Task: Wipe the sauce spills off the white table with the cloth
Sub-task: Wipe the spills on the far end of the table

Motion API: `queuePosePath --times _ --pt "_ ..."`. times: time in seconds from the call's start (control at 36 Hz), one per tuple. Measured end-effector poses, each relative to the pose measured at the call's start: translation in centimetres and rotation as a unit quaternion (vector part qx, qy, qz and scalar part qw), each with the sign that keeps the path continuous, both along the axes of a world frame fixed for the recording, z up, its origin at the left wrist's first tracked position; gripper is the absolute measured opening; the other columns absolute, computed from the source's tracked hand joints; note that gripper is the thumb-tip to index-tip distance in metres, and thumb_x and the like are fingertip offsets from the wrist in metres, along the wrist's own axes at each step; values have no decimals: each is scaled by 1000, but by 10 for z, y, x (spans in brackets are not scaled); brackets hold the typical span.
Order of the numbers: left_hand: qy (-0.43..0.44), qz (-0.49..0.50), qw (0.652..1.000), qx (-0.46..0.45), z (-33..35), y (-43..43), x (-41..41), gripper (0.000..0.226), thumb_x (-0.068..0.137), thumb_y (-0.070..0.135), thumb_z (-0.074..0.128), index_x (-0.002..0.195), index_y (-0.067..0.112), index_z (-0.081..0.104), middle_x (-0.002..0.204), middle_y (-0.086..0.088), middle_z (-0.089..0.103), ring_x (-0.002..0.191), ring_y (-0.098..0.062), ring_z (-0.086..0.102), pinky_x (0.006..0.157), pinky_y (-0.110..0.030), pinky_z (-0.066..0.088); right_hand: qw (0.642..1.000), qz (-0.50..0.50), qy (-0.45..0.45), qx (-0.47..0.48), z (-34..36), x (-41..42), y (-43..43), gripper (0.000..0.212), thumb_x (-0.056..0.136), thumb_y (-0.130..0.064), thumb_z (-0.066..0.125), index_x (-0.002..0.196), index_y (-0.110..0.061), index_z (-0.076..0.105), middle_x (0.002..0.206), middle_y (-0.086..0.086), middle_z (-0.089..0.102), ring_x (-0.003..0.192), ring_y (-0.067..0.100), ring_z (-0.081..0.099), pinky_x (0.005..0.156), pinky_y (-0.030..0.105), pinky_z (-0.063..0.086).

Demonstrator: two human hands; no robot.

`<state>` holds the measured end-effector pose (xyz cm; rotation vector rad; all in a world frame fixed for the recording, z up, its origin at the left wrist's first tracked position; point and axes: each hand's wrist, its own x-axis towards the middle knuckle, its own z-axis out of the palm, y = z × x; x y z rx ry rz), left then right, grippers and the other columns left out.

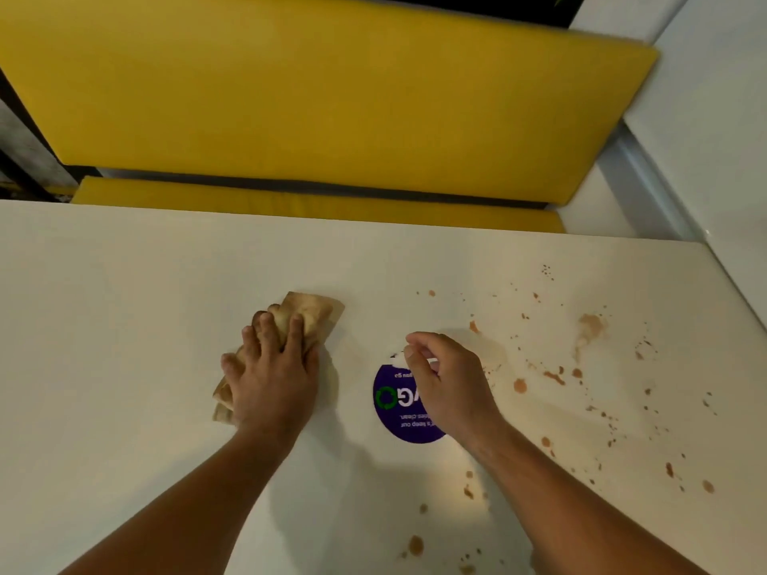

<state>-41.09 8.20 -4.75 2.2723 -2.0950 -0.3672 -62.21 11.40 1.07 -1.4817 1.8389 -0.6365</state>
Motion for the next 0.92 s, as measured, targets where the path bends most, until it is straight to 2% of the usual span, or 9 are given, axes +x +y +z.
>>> queuePosePath --times 0.08,0.17,0.28,0.36,0.47,0.72,0.78,0.86,0.92 --pt "-11 -1 1000 -2 3 1 -1 58 99 49 17 150 25 32 155 -16 30 140 -40 29 105 -59 31 999 19 24 -19 1 -20 -2 35 98 -40 47 128 -25 58 120 -12 63 101 1 59 78 11 49" --pt "-20 2 1000 -6 8 1 -4 57 98 50 17 145 24 38 148 -14 40 130 -39 42 95 -57 41 997 42 57 -33 4 -46 -4 38 99 -42 45 129 -23 57 124 -9 62 101 1 56 78 8 45" --pt "-3 14 998 -56 19 1 -25 46 101 45 29 138 22 41 131 -15 52 110 -43 54 83 -56 46 993 58 88 -46 11 -88 -7 38 100 -39 43 131 -22 57 131 -8 59 117 5 54 96 18 42" --pt "20 -2 996 -87 32 -10 -58 43 102 40 34 137 17 42 128 -18 53 104 -45 56 80 -57 47 990 67 113 -52 13 -125 -13 38 100 -39 42 131 -22 57 133 -7 58 122 7 51 101 20 39" --pt "16 -70 990 -117 54 -41 -110 39 103 39 33 135 18 43 128 -15 54 104 -41 57 79 -55 49 981 89 169 -46 10 -180 -25 41 100 -39 42 134 -21 54 139 -5 52 130 9 42 107 23 31" --pt "-7 -105 991 -78 46 -85 -222 46 102 46 22 141 24 34 143 -10 38 120 -33 47 91 -53 45 966 60 253 1 -8 -299 -67 49 99 -48 38 140 -23 47 152 0 35 142 18 24 115 41 27" --pt "-22 -108 992 -57 35 -88 -234 46 102 45 20 142 27 32 151 -9 29 134 -34 35 102 -60 37 963 61 263 22 -13 -313 -77 51 99 -48 37 142 -23 43 154 2 32 143 21 22 116 42 24" --pt "-39 -86 994 -48 21 -93 -242 48 104 43 17 148 27 27 162 -6 13 148 -34 5 112 -67 9 956 68 281 48 -19 -327 -90 53 100 -47 34 146 -22 36 157 4 27 146 24 17 118 43 20" --pt "-33 -60 995 -74 16 -97 -244 46 104 41 20 144 24 37 158 -6 21 146 -32 12 112 -66 12 955 71 282 56 -23 -334 -100 54 101 -47 32 148 -22 32 159 3 23 147 24 13 119 43 18"
